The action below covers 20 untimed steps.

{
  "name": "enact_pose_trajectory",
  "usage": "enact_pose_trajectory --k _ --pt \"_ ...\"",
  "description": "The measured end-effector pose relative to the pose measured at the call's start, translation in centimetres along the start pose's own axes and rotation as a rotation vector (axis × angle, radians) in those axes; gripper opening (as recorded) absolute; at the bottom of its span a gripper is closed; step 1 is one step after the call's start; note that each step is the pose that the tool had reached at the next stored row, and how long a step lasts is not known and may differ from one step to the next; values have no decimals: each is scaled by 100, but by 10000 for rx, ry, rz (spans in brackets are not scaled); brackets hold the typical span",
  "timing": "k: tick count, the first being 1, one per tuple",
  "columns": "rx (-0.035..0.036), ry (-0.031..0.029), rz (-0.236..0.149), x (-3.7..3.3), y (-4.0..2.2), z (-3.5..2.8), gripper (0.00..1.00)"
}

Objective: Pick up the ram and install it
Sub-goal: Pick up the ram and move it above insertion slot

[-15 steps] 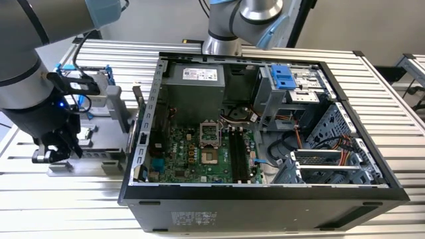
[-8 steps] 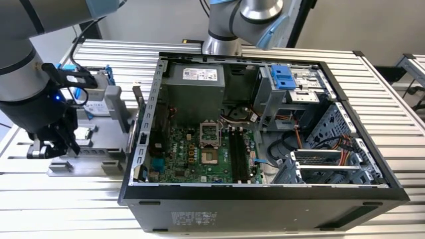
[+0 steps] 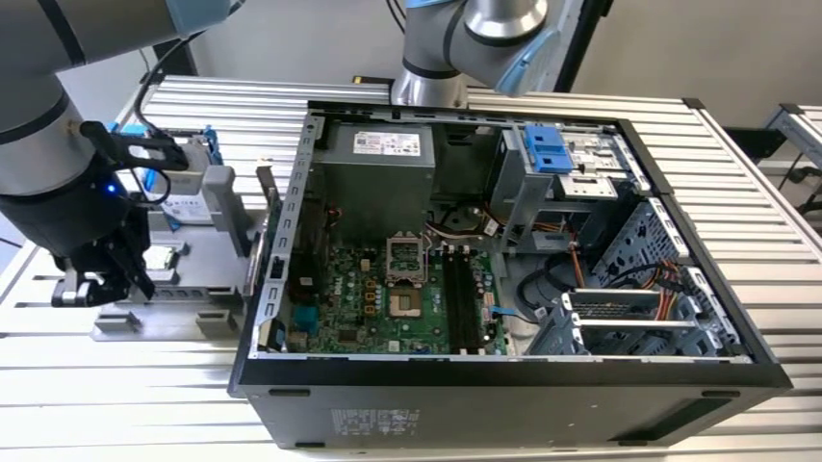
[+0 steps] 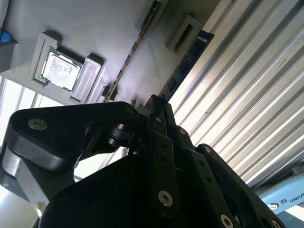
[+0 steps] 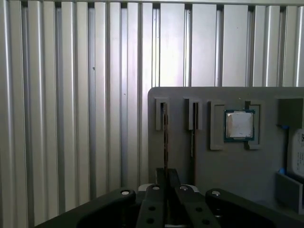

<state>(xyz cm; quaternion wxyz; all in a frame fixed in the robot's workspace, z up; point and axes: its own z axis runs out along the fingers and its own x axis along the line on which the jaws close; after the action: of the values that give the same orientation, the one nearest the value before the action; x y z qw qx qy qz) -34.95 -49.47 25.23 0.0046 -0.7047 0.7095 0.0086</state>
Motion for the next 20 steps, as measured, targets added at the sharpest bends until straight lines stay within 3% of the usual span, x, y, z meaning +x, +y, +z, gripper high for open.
enact_pose_trajectory --k 14,16,20 --pt "0 9 0 -8 1 -157 0" --pt "2 -38 0 -8 1 -177 0" --pt "6 -318 -2 -9 2 -206 0"
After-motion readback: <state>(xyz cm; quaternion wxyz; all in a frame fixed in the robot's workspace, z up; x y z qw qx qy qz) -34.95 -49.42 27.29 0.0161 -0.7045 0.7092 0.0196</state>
